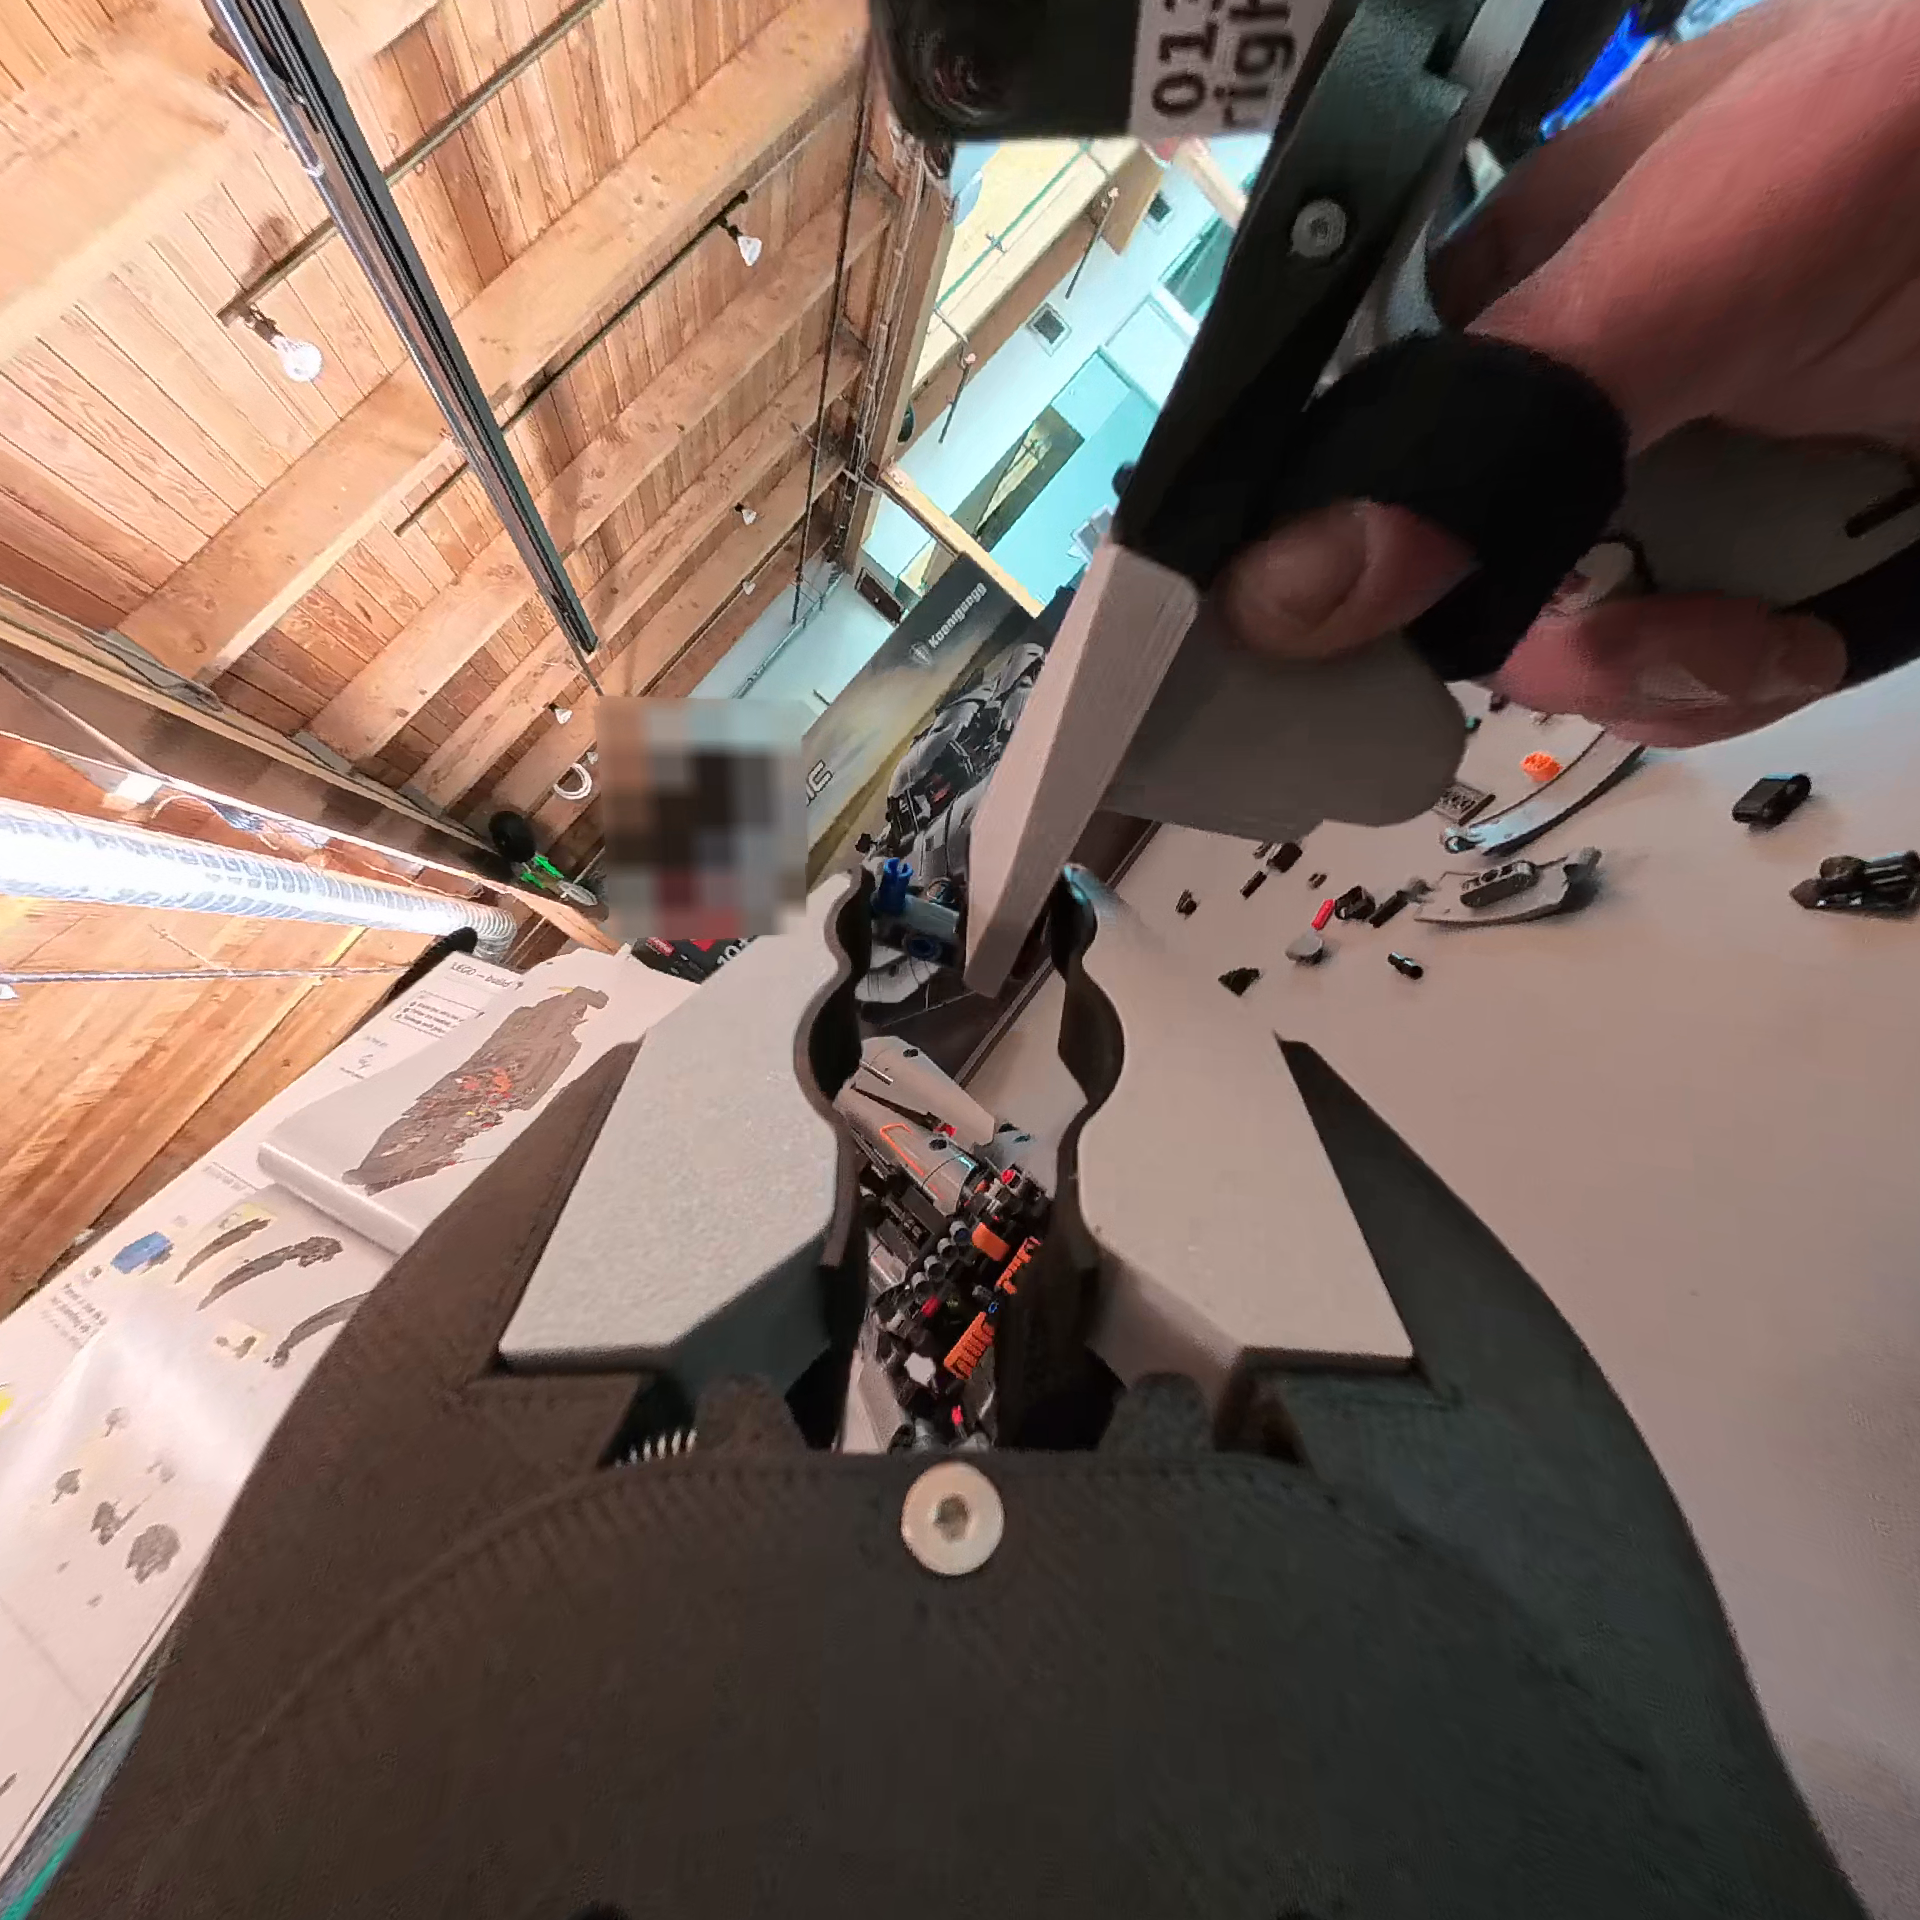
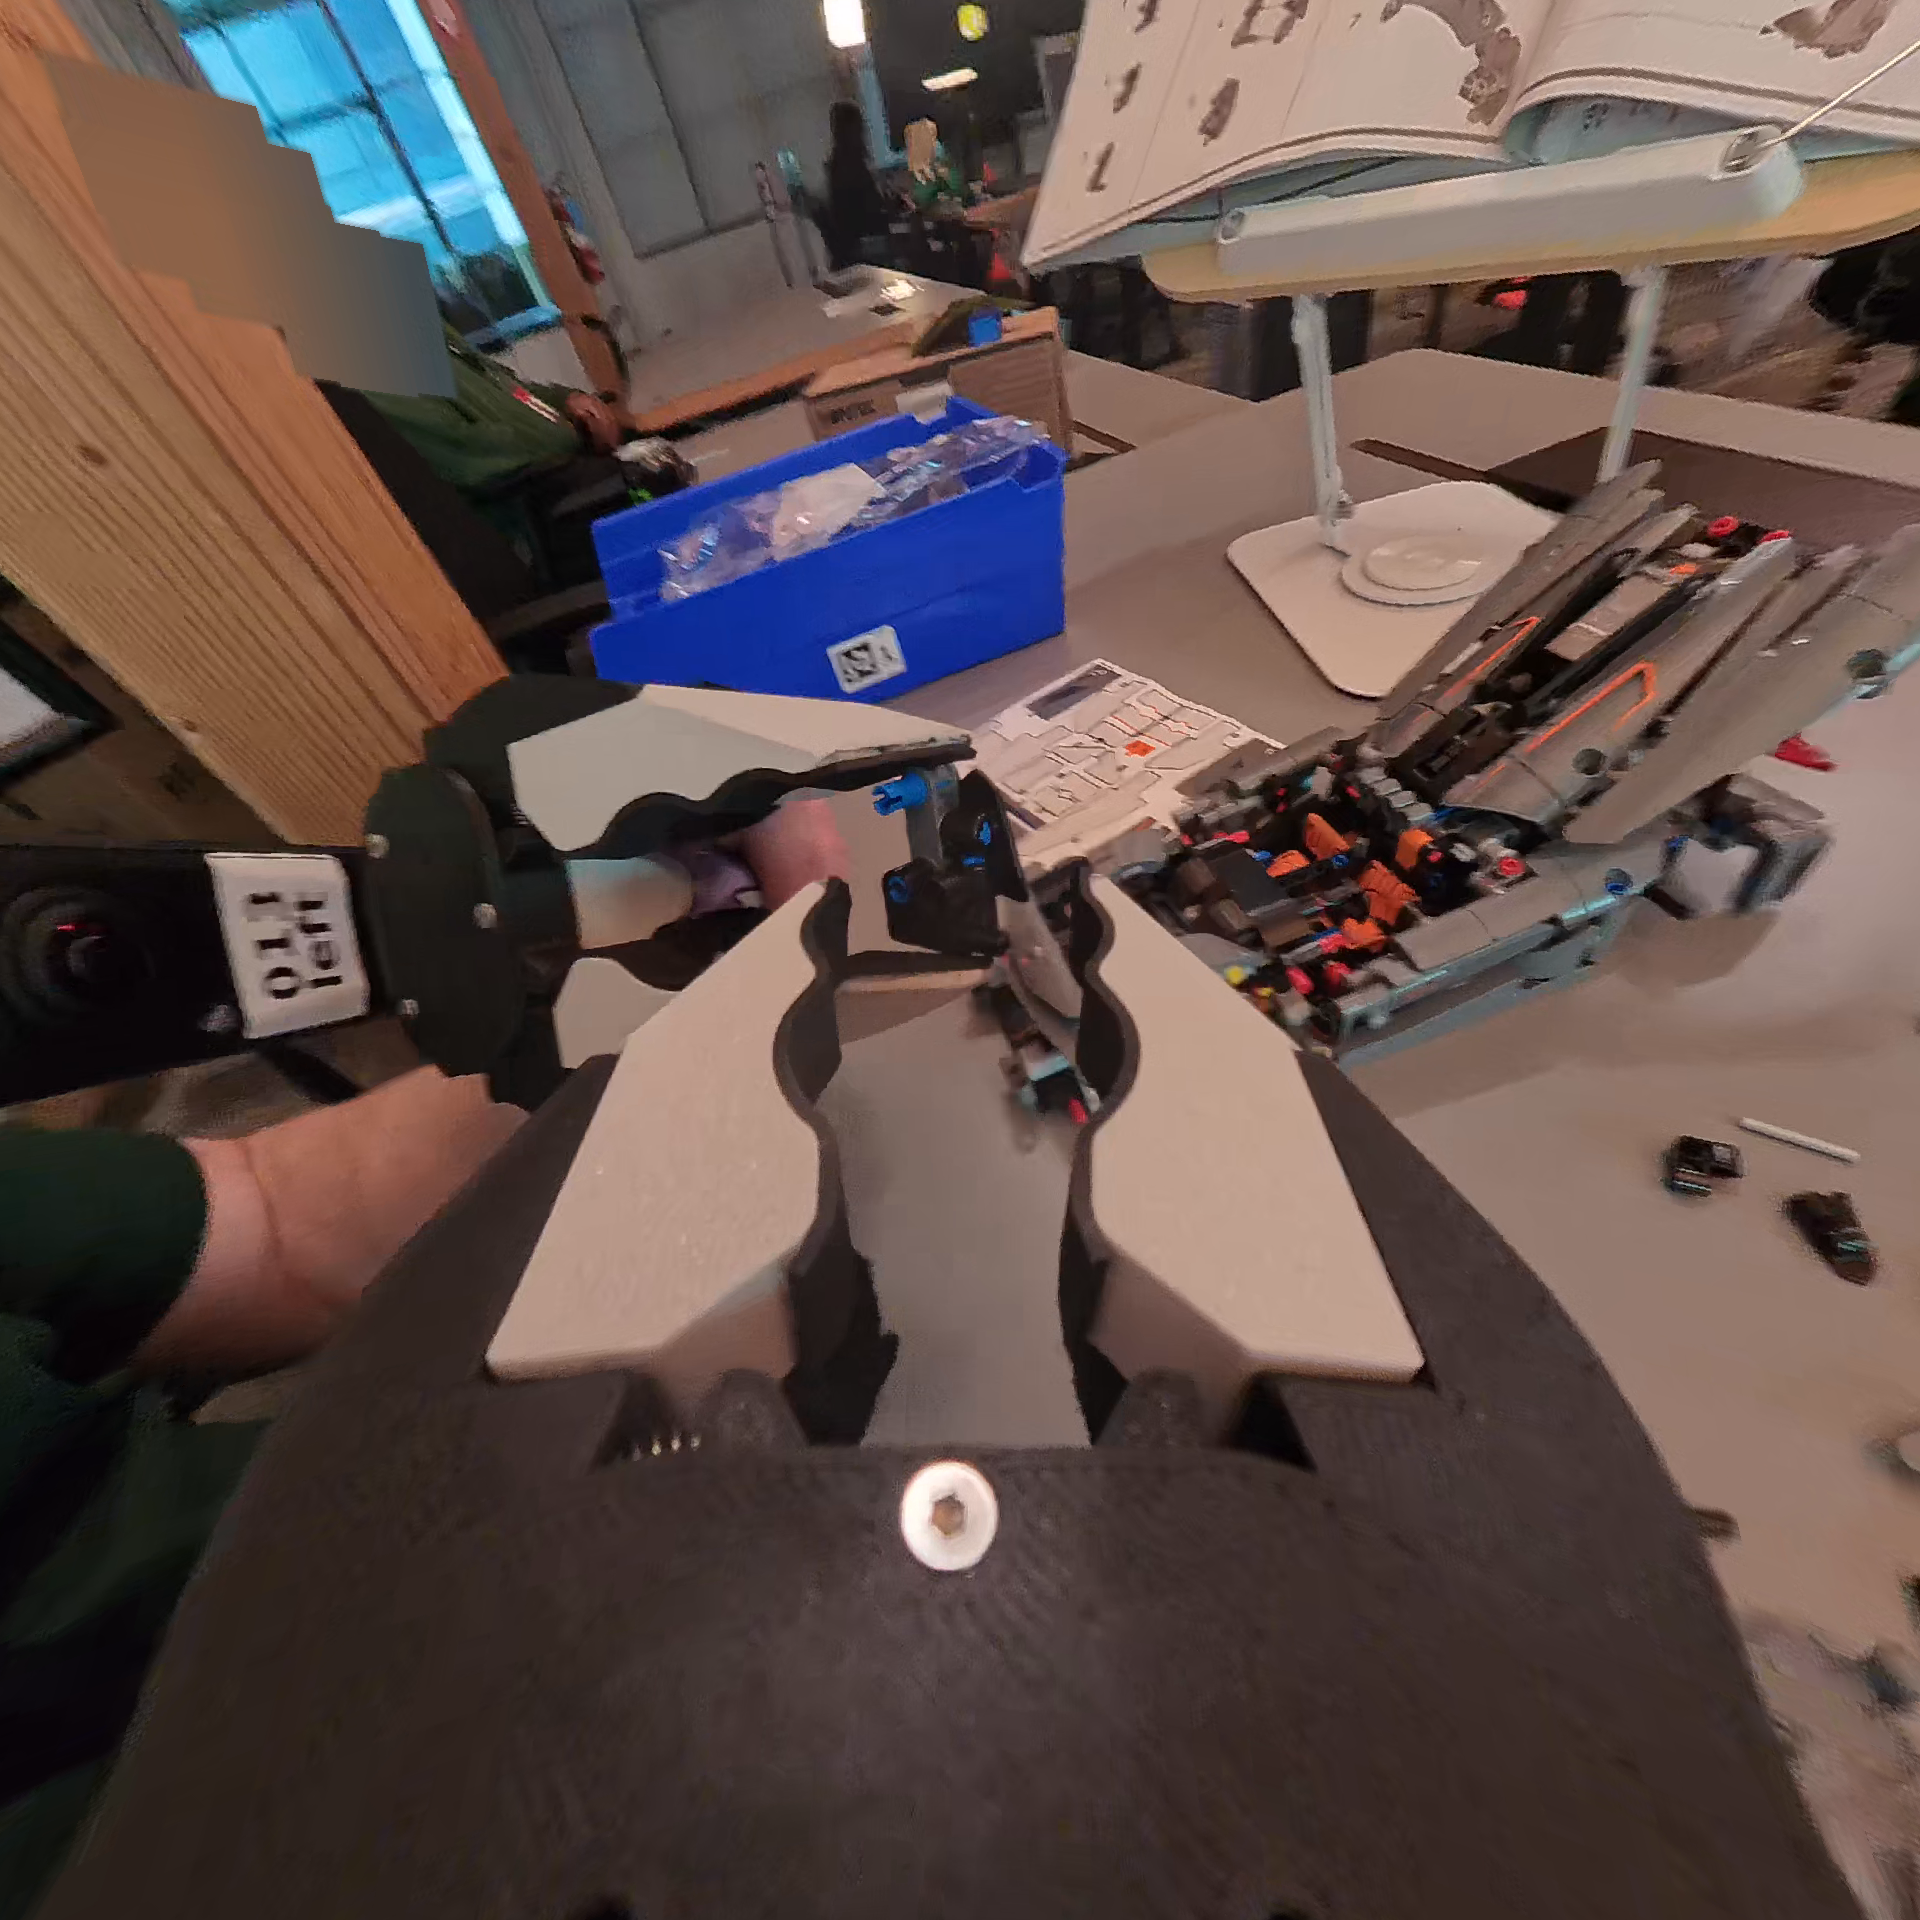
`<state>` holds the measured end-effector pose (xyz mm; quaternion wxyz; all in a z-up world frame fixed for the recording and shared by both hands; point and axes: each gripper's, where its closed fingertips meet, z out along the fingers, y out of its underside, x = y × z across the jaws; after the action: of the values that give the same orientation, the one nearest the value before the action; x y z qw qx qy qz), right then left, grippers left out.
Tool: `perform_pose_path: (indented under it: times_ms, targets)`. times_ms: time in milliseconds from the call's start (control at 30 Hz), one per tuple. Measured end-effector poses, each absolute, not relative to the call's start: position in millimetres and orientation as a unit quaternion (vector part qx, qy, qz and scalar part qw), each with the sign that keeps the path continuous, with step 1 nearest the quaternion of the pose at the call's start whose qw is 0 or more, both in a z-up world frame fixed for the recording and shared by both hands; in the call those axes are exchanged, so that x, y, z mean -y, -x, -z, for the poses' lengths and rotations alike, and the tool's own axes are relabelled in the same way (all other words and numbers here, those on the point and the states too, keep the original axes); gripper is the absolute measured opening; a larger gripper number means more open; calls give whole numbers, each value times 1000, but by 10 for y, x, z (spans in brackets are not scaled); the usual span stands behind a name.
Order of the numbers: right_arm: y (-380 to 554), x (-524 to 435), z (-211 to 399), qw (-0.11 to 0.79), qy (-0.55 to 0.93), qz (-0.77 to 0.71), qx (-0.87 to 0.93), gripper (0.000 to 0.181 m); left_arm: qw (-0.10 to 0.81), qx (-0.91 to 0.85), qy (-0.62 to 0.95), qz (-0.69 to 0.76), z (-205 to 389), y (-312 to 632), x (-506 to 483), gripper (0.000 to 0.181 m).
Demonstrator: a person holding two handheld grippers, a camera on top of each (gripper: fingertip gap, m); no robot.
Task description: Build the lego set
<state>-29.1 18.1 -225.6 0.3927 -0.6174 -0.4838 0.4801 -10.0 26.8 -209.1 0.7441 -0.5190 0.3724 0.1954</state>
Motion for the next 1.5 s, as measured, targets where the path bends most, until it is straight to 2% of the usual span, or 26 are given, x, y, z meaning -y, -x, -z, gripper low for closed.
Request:
perform_pose_path:
  times_ms: [100,233,433,567,633,1133,1500]
  targets:
    - [248,-147,2199,364,605,-535,465,49,755,-368,515,-172,2038,99,-241,31]
    - [153,-66,2047,304,562,-638,429,45,770,-363,508,-130,1973,81,-190,31]
    - [64,-58,1995,244,530,-700,412,35,779,-375,497,-75,1933,-5,-109,31]
    - [69,13,1999,202,506,-733,408,16,779,-381,495,-47,1926,-54,-83,31]
    - [60,29,1989,190,495,-746,403,13,779,-382,496,-32,1932,-59,-79,31]
    - [52,-43,2040,205,515,-734,393,14,744,-418,510,-104,2016,-16,-166,32]
    - [83,-28,2080,215,530,-716,401,14,739,-422,515,-100,2057,-2,-164,30]
